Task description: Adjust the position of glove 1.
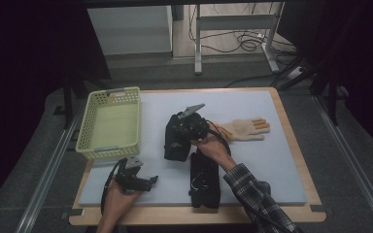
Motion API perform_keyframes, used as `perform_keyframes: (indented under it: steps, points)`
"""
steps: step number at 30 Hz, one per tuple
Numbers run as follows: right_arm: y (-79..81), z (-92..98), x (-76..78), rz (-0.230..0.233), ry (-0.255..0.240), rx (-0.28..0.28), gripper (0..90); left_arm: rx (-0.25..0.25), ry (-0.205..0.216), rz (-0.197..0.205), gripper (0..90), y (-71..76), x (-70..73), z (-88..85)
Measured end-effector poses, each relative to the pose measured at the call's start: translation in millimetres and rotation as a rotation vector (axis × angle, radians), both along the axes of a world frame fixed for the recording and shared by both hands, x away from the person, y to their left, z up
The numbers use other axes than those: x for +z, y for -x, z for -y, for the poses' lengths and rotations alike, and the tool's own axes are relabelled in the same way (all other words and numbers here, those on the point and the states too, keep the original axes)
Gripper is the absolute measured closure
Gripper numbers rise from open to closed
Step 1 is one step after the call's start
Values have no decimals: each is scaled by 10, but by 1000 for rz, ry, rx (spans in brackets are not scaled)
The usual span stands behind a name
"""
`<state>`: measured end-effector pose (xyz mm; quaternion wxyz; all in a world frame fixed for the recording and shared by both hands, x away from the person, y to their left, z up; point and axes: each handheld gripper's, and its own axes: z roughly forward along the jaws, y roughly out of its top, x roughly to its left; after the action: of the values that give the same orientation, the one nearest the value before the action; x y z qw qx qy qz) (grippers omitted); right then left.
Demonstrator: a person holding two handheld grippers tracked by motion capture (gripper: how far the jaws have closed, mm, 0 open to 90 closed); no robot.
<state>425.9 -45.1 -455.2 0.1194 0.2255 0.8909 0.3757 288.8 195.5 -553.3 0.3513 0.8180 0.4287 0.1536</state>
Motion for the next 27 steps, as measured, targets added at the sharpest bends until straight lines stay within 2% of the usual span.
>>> perform_keyframes:
  steps: [7,13,18,24,26,27]
  points:
    - [444,321,237,23,-8,15,866,3,1,1,59,0,0,2]
    - [862,644,280,29,-6,33,866,7,7,0,59,1,-1,7]
    - [1124,832,115,7,0,54,865,8,8,2,59,1,-3,9]
    - [1215,891,-235,-24,29,56,855,5,4,2,59,1,-2,6]
    - [1220,888,-379,-30,31,51,811,6,3,2,59,2,-1,6]
    - [1225,888,-444,-40,24,47,746,5,3,3,59,2,-1,6]
